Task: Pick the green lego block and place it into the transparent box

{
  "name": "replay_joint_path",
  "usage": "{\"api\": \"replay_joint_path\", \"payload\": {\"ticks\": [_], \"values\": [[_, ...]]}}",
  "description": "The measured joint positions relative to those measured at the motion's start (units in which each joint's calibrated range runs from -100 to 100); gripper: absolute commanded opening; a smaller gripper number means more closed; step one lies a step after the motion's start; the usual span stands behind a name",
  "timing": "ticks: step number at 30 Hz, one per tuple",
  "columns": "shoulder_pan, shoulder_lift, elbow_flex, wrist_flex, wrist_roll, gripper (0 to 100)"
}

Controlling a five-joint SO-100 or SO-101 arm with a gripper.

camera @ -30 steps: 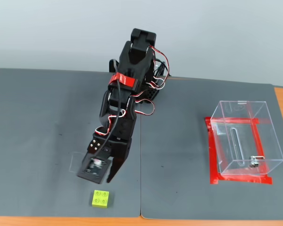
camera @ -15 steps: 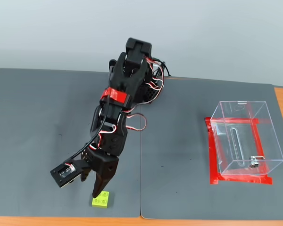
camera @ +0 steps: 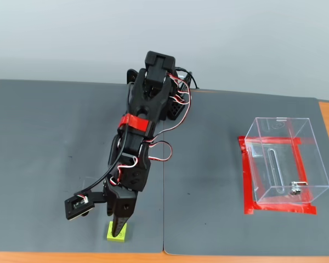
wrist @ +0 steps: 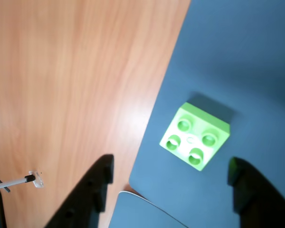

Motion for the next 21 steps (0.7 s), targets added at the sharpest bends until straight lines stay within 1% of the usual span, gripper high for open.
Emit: {"api": "replay_joint_path", "payload": {"ticks": [3, 5, 15, 17, 18, 20, 21], "values": [[0.1, 0.2, -0.1, 0.0, -0.1, 28], [0.3, 0.2, -0.1, 0.0, 2.1, 28], [0.4, 0.2, -0.1, 0.0, 18.6, 28], [0.4, 0.2, -0.1, 0.0, 22.2, 28], [0.4, 0.2, -0.1, 0.0, 25.5, 28], [0.3, 0.2, -0.4, 1.3, 27.2, 28], [0.1, 0.2, -1.2, 2.6, 29.3, 28]]}}
